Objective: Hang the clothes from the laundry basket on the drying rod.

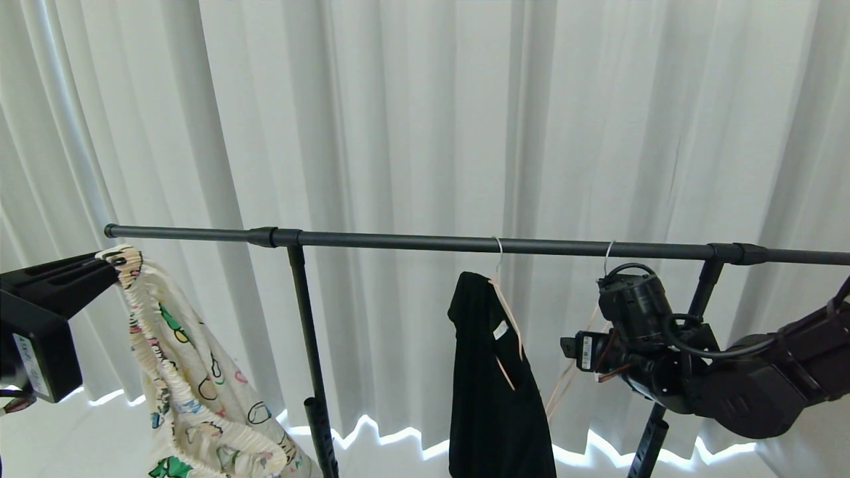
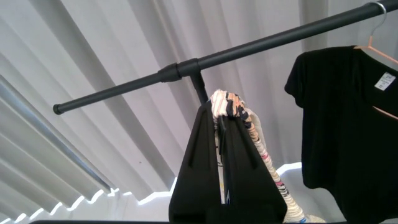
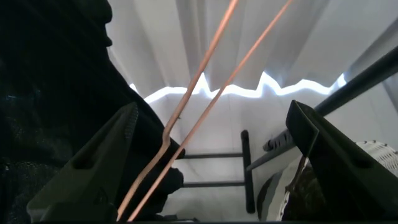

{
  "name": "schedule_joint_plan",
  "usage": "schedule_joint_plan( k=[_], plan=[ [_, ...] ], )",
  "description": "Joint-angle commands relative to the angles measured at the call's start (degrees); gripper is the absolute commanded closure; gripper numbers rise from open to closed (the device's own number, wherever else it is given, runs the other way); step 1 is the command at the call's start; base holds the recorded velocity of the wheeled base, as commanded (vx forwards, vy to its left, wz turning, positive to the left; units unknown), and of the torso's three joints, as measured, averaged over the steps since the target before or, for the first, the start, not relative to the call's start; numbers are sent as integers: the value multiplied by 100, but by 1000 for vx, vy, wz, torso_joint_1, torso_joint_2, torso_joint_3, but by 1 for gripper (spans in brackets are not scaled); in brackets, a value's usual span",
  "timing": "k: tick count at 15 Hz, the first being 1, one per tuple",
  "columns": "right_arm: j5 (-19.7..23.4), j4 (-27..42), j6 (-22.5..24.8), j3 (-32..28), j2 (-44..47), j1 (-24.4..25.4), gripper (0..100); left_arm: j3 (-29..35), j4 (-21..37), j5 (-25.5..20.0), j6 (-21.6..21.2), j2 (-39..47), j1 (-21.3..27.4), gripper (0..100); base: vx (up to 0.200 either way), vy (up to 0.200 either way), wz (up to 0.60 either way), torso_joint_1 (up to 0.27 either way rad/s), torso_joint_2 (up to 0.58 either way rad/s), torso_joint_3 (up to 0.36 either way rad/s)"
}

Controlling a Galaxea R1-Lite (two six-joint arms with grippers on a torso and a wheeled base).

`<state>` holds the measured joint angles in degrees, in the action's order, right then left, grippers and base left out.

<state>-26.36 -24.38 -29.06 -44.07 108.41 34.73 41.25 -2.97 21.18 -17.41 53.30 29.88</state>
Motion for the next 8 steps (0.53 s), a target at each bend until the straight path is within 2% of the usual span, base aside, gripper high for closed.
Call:
schedule_joint_plan(
  k=[1, 8],
  plan=[
    [-1, 12, -12, 12, -74, -1, 0, -3, -1, 1, 1, 5, 0, 100, 0, 0, 0, 0, 0, 0],
    [-1, 12, -29, 382, -189, -142, 0, -21, -1, -8, -8, 32, 9, 100, 0, 0, 0, 0, 0, 0]
  ],
)
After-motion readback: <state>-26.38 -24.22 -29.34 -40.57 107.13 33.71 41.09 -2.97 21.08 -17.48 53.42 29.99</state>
